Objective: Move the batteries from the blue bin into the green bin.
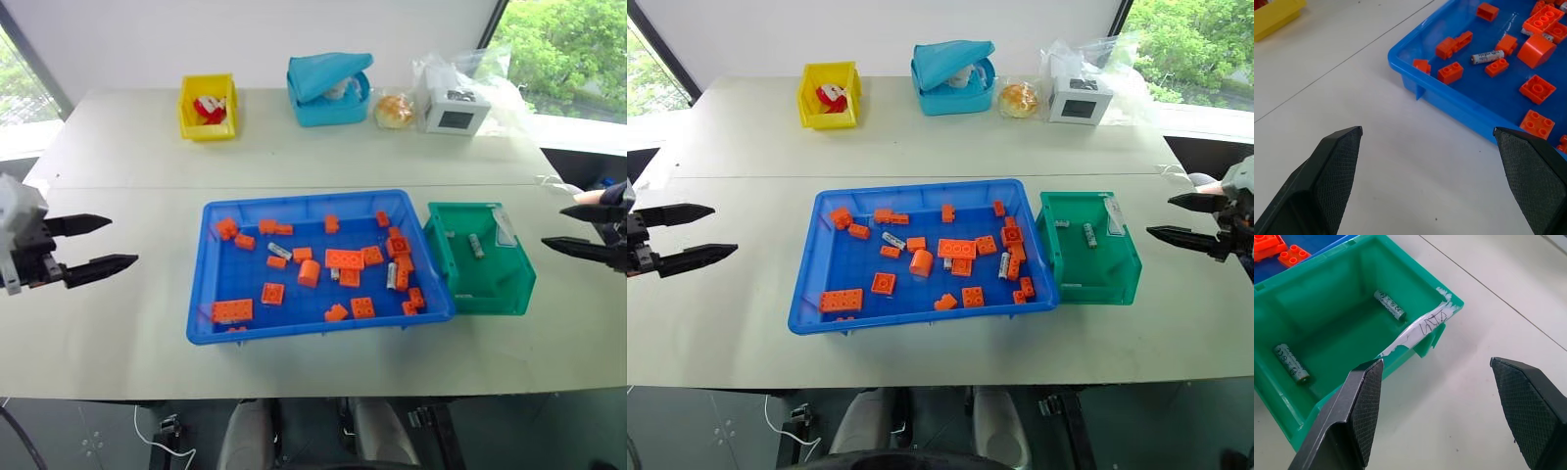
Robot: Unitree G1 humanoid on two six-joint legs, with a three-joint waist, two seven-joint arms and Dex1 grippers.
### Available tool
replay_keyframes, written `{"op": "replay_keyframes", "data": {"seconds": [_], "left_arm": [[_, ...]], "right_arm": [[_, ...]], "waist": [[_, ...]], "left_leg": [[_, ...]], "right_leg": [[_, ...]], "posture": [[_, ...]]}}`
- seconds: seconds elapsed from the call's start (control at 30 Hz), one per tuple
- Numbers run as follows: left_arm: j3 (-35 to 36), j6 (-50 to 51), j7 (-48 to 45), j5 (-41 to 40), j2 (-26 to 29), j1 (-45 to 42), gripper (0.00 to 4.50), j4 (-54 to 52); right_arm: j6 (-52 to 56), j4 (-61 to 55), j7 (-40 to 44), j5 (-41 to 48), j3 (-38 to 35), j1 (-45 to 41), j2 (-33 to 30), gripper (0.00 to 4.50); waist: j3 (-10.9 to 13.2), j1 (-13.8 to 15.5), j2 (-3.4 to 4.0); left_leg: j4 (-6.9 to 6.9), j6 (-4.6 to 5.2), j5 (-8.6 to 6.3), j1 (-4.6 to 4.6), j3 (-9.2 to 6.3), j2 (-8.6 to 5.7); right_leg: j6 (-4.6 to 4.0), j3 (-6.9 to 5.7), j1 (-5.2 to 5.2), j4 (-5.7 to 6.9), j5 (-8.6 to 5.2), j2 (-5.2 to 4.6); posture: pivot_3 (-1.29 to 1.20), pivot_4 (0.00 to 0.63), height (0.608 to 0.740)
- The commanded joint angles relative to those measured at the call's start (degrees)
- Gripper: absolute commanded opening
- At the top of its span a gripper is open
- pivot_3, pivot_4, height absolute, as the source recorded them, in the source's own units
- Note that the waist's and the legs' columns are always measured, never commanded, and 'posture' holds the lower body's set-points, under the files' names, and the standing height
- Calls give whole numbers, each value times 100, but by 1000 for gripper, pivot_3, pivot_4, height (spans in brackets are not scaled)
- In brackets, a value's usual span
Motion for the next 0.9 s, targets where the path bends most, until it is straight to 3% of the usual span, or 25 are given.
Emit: {"op": "replay_keyframes", "data": {"seconds": [0.03, 0.27, 0.47, 0.57, 0.63, 0.9], "left_arm": [[82, 125, -14, -248, 24, -95, 4500, -496], [87, 805, -99, -1071, 73, -132, 4500, -1601], [-248, 874, 50, -1235, -77, -177, 4500, -2179], [-405, 770, 171, -1113, -152, -226, 4500, -2139], [-418, 751, 205, -1098, -172, -209, 4500, -2120], [-318, 658, 220, -987, -255, 91, 4500, -2141]], "right_arm": [[150, -501, 0, 80, 106, -425, 20, 3602], [1722, -2609, -412, 383, 986, -1410, 833, 3602], [2826, -3623, -1376, 34, 2325, -2241, 2426, 3602], [2829, -3336, -1956, -500, 3015, -2522, 3271, 2650], [2923, -3104, -2206, -749, 3384, -2652, 3737, 1694], [3079, -2504, -2570, -1252, 4125, -2843, 4810, 1694]], "waist": [[0, -9, 0], [2, -67, 4], [2, -30, 2], [2, 14, 2], [1, 15, -1], [-4, 5, -9]], "left_leg": [[0, 0, 0, 0, 0, 0], [1, -1, 0, 0, -1, 2], [5, -4, 3, -7, 0, 0], [5, -8, 6, -8, -8, 1], [8, -12, 9, -13, -7, 0], [13, -12, 9, -22, -6, -4]], "right_leg": [[0, 0, 0, 0, 0, 0], [1, 7, -16, 26, 1, 6], [-6, 11, -51, 75, -4, 10], [-14, 8, -54, 88, -8, 15], [-14, 8, -57, 87, -8, 14], [-13, 7, -55, 82, -7, 7]], "posture": [[0, 150, 736], [0, 150, 736], [0, 150, 736], [0, 150, 736], [0, 150, 736], [0, 150, 736]]}}
